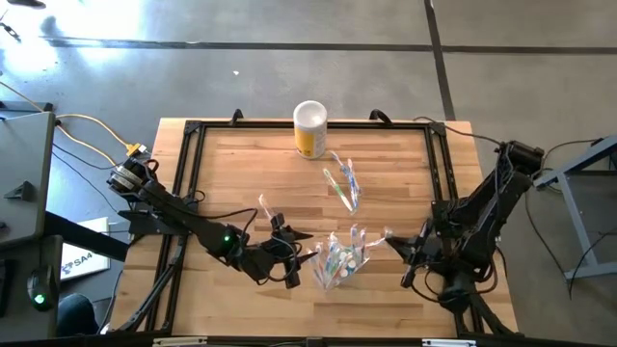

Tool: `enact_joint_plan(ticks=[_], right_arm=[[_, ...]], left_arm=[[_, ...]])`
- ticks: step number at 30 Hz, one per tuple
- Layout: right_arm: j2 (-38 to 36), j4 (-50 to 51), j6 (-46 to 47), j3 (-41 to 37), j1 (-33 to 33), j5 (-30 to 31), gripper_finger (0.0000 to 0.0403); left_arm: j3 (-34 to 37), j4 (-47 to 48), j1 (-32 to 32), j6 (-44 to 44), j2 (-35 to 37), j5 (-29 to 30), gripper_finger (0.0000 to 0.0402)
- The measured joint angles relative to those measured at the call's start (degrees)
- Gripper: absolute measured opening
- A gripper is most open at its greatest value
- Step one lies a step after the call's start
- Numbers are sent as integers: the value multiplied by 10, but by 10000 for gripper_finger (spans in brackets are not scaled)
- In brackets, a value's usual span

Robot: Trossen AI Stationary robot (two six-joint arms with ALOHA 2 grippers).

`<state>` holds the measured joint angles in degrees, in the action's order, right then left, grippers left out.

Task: Pick & Place toothbrushing station
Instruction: Put the green toothbrush in the transparent organizer

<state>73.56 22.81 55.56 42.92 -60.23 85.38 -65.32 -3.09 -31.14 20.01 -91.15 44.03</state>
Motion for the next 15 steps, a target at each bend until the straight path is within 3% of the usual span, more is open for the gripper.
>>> enact_joint_plan(ticks=[4, 8, 11, 15], right_arm=[[7, -42, -60, 0, 9, -47, 4], [28, -150, -193, 0, 17, -106, 4], [44, -241, -286, 0, 25, -110, 4], [45, -277, -328, 0, 42, -105, 4]], left_arm=[[0, 0, 0, 0, 0, 0, 205], [0, 0, 0, 0, 0, 0, 205], [0, 0, 0, 0, 0, 0, 205], [0, 1, 0, 0, 0, 0, 205]])
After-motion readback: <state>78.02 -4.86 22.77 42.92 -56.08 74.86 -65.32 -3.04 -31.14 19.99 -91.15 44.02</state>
